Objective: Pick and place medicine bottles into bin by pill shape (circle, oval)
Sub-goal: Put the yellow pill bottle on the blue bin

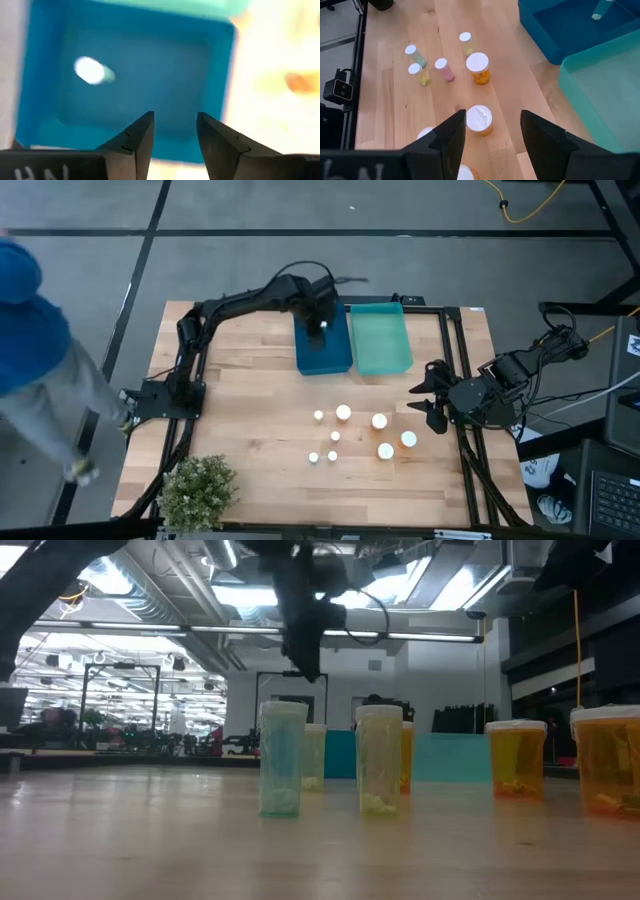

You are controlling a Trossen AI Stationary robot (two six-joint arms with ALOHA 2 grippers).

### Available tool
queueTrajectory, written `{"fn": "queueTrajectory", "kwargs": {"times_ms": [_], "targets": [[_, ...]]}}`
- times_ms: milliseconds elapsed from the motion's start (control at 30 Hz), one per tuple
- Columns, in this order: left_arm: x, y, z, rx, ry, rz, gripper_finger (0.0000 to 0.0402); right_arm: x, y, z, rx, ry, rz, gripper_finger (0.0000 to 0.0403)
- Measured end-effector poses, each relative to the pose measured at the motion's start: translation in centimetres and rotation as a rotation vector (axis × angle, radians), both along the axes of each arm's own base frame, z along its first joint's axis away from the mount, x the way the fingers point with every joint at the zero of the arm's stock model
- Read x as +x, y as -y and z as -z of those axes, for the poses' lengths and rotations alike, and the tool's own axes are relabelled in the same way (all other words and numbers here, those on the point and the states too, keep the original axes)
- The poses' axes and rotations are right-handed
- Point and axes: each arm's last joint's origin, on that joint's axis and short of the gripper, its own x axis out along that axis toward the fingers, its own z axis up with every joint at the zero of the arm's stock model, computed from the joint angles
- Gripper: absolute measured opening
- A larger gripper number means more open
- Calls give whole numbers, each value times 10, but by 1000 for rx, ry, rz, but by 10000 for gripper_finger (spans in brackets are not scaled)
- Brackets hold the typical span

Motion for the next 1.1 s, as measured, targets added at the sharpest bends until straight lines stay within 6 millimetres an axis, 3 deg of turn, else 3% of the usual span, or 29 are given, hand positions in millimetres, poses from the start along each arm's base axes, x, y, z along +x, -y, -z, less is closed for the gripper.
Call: {"fn": "queueTrajectory", "kwargs": {"times_ms": [267,500,767,933,1100], "targets": [[-5,84,-18,-90,-265,139,139,0,0,0,-1,-1,-1,191],[0,136,-21,-2,-265,331,143,0,0,0,-4,-3,-3,191],[2,155,-18,36,-270,329,199,0,0,0,-4,-4,-3,191],[9,161,0,46,-259,290,239,0,0,0,-5,-5,-3,191],[1,163,29,86,-396,269,240,-1,1,1,-12,-19,-3,191]]}}
